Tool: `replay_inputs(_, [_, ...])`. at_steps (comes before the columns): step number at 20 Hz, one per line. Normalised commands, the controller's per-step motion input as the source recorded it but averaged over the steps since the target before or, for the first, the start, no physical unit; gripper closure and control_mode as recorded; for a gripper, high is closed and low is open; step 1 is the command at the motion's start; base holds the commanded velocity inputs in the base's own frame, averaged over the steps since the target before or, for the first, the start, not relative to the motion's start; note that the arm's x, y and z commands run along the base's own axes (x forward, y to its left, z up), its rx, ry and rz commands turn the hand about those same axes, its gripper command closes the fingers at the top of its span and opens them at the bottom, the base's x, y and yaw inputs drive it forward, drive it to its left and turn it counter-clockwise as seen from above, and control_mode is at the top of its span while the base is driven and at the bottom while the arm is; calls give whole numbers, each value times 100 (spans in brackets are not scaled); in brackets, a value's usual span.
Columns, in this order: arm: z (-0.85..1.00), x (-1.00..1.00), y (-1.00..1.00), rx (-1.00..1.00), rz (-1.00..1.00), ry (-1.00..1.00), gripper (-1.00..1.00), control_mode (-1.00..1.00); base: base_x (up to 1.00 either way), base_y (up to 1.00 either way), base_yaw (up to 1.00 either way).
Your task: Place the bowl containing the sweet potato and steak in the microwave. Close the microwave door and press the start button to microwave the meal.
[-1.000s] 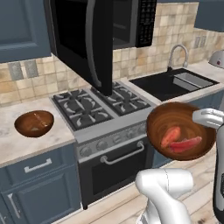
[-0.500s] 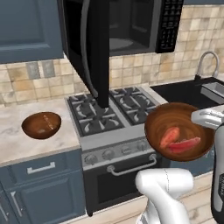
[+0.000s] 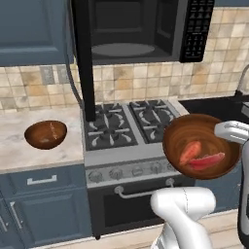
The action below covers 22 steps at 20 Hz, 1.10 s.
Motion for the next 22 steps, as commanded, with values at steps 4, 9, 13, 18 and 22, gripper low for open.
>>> replay_inputs(4, [0,0,0,0,0,0,100,100,41,-8,32])
replay_inputs(9, [0,0,0,0,0,0,100,100,50,-13,29])
replay_inputs(13, [0,0,0,0,0,0,100,100,53,-15,24])
replay_inputs(18, [0,0,0,0,0,0,100,100,49,-5,23])
replay_inputs(22, [0,0,0,0,0,0,100,100,28,-4,26])
